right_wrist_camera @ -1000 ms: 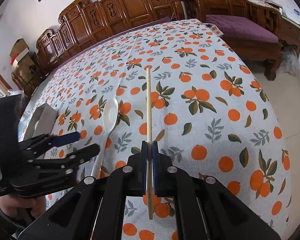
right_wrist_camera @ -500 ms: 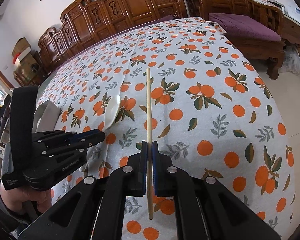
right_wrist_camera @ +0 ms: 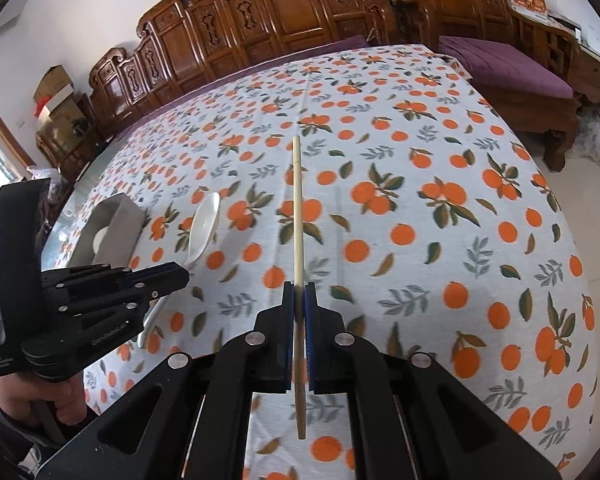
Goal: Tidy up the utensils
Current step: 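Grasp the white plastic spoon with the left tool while the right tool holds the chopstick, then carry the white spoon into the tray and open the left tool while the right tool holds the chopstick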
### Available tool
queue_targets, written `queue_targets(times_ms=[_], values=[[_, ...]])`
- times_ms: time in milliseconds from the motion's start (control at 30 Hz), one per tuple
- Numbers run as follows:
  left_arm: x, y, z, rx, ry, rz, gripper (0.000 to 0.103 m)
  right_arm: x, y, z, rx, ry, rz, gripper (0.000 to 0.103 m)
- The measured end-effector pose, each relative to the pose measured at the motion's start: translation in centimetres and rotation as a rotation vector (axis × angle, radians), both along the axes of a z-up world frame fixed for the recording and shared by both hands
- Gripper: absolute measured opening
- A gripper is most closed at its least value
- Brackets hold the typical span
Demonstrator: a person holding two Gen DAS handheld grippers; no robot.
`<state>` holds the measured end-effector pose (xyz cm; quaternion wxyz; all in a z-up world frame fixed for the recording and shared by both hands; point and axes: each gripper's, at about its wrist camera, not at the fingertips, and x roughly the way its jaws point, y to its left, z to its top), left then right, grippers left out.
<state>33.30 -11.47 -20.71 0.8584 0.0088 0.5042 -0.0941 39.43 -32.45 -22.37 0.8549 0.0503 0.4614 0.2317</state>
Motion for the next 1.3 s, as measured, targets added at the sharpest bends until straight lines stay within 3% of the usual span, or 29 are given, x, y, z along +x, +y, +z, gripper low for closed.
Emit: queue_targets(times_ms=[533, 900, 1300], values=[[-3.9, 7.9, 5.4, -0.03, -0.099, 0.058, 0.006, -1.7, 7.5, 3.3, 0.02, -0.043, 0.089, 0.006], [-5.7, 13.5, 6.3, -0.03, -0.124, 0.133, 0.006, -3.0, 11.9, 3.8, 0.03, -0.044, 0.155, 0.006], [-5.9, 18.6, 5.2, -0.024, -0.107, 0.222, 0.006, -3.7, 14.7, 4.2, 0.035, -0.045, 0.203, 0.006]])
